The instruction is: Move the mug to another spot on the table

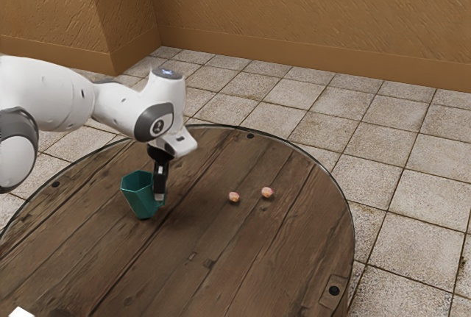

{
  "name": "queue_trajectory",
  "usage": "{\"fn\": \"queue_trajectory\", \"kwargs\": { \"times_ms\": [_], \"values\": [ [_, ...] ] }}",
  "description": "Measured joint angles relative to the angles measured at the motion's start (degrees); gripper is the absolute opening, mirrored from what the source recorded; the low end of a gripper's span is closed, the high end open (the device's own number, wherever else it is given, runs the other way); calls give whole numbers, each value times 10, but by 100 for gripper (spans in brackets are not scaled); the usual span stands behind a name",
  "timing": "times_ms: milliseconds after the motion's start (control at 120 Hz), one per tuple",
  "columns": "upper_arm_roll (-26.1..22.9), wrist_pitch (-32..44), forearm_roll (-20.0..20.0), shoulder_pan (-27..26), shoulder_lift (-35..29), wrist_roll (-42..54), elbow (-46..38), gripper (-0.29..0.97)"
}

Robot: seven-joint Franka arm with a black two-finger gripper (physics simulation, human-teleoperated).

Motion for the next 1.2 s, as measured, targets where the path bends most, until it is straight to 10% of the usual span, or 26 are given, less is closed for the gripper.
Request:
{"fn": "queue_trajectory", "kwargs": {
  "times_ms": [208, 658, 1200],
  "values": [
    [0, 7, -2, 4, 6, 13, 0, 66],
    [1, 33, 21, 4, 9, -13, 1, 13],
    [-61, -183, 62, 8, 60, -169, 133, 2]
  ]
}}
